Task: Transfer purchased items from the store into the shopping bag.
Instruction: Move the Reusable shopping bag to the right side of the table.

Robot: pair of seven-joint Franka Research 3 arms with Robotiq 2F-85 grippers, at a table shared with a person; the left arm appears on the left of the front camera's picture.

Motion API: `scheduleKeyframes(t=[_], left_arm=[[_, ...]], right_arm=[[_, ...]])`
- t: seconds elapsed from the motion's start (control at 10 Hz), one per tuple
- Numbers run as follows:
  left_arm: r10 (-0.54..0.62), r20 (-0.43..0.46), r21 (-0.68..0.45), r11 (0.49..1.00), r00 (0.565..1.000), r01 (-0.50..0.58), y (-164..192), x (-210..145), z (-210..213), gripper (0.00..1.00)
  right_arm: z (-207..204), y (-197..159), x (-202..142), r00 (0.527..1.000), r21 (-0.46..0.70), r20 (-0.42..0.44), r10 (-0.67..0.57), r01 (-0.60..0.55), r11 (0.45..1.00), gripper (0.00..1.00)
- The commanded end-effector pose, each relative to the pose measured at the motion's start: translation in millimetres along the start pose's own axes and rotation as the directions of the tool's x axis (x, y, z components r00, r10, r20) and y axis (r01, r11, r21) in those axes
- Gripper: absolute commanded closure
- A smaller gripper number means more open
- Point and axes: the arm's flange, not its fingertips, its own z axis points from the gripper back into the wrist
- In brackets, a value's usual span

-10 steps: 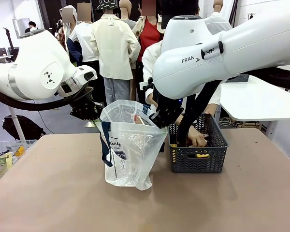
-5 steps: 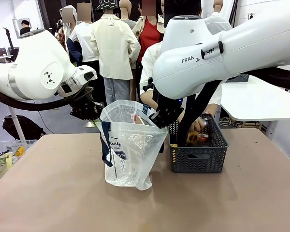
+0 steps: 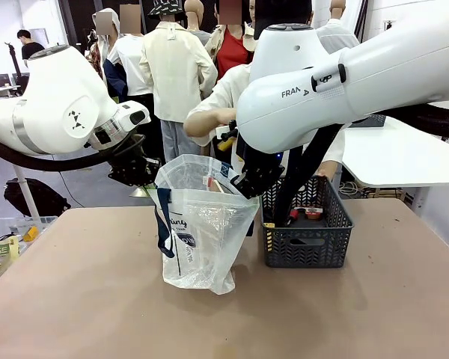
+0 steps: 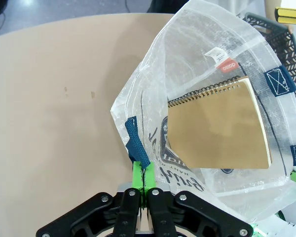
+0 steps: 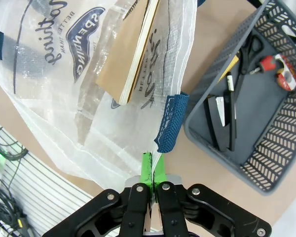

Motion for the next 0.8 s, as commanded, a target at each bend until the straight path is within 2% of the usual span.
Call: scheduleKeyframes(t=[0.0,0.7], left_arm=[[0.002,0.003,0.0,1.0,1.0,-0.002,1.1,1.2,1.5,1.0],[0.002,0.003,0.0,1.0,1.0,-0.002,1.1,1.2,1.5,1.0]], right_arm=[[1.4,-2.0,-0.2,1.0,-0.003,0.003,-0.005,0.005,1.0,1.0],[1.4,-2.0,-0.2,1.0,-0.003,0.003,-0.005,0.005,1.0,1.0]])
